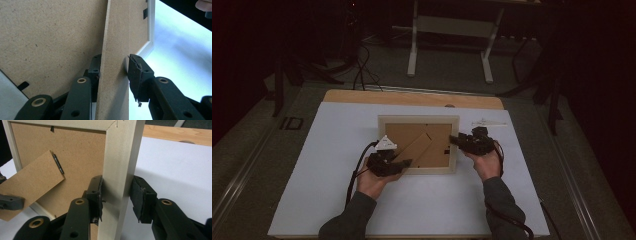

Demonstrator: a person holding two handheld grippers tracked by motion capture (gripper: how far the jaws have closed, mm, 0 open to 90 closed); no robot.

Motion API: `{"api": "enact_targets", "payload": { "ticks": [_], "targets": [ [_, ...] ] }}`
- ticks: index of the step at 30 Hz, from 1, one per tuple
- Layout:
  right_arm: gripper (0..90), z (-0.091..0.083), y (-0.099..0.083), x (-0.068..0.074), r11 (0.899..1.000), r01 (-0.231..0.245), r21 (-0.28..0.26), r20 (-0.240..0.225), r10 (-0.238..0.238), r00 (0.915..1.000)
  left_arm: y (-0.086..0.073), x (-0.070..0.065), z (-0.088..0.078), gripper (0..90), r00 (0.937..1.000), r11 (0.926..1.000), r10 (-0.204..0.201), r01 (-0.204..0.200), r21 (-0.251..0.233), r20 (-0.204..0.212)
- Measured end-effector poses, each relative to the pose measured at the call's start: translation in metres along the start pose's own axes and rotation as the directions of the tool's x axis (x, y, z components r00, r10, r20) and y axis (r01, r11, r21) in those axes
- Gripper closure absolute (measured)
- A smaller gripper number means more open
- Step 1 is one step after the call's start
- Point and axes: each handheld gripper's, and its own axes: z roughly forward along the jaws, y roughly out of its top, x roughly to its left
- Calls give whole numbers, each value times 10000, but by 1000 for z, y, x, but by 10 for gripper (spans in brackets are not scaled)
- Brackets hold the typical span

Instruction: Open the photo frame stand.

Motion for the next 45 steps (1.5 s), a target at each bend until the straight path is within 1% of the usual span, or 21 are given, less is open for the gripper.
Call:
{"api": "enact_targets", "payload": {
  "ticks": [6,11,14,20,22,24,30,40,43,45],
  "targets": [
    [625,-2,-2,1,9999,63,-152,58,-62,10000,0,0,-1,678,10000,10000,19,-19,-17,34],
    [625,-4,-3,5,9993,133,-340,208,-126,9997,1,0,-2,686,10000,10000,76,-76,-36,-2],
    [624,-5,-3,7,9993,125,-356,241,-116,9996,1,0,-3,689,9999,9999,128,-128,-53,-42],
    [624,-8,-1,11,9982,380,-454,312,-366,9988,3,0,-5,707,9996,9997,209,-212,-156,-191],
    [624,-9,0,14,9970,618,-467,413,-599,9973,3,0,-6,714,9996,9997,198,-201,-165,-210],
    [624,-10,0,17,9962,709,-508,508,-683,9964,3,1,-6,716,9994,9996,220,-225,-183,-253],
    [624,-9,-1,18,9951,749,-649,605,-710,9956,3,1,-6,716,9992,9995,243,-250,-215,-302],
    [624,-9,0,20,9941,831,-700,702,-782,9945,3,1,-5,724,9987,9992,269,-281,-270,-431],
    [623,-9,1,22,9929,934,-742,764,-877,9932,3,-1,-3,732,9974,9993,372,-375,-42,-618],
    [624,-9,3,25,9914,1061,-765,811,-998,9917,2,-3,1,743,9937,9982,546,-517,319,-976]
  ]
}}
